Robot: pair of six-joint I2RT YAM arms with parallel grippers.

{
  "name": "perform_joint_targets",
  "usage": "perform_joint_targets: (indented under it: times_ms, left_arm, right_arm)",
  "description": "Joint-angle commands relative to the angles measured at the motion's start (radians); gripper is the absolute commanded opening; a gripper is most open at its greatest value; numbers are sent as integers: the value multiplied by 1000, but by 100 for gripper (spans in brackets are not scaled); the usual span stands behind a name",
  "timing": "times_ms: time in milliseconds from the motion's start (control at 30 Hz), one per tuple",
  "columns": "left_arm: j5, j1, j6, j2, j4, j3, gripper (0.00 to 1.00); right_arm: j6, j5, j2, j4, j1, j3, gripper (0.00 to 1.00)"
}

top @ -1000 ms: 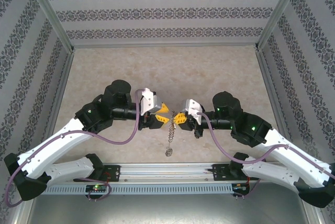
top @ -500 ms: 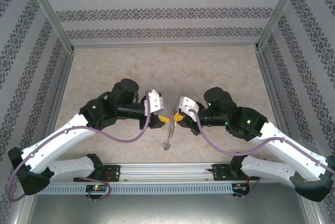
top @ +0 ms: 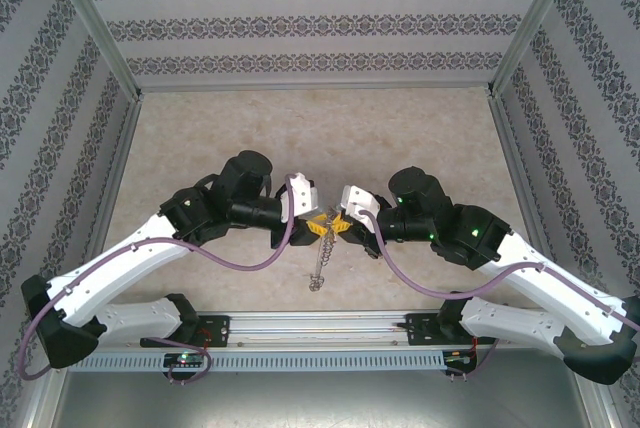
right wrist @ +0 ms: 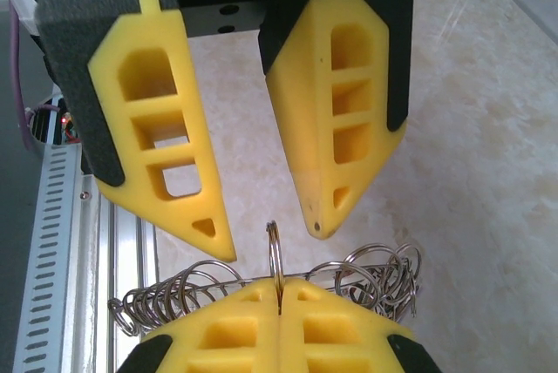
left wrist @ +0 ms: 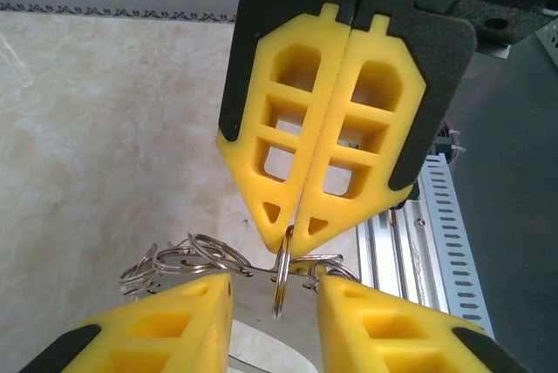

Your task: Put the keys on the keyring

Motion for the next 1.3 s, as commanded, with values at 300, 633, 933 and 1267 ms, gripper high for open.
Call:
perform_joint_targets:
  times_ms: [300,633,933,1267]
  left_arm:
    - [28,-15,-29,-33,93,-37,0]
    - [84,-3,-37,-59,132,-53,0]
    - [116,6,-50,-88,156,-60,0]
    - [133,11,-63,-106,178,-71,0]
  right_arm:
    - [-13,-76,-15,86,12,18,0]
    - [91,-50,-125,132,9,-99,23]
    - [117,-101,-104,140,-1,-128,22]
    - [115,-114,-99,156,-11,-136,1]
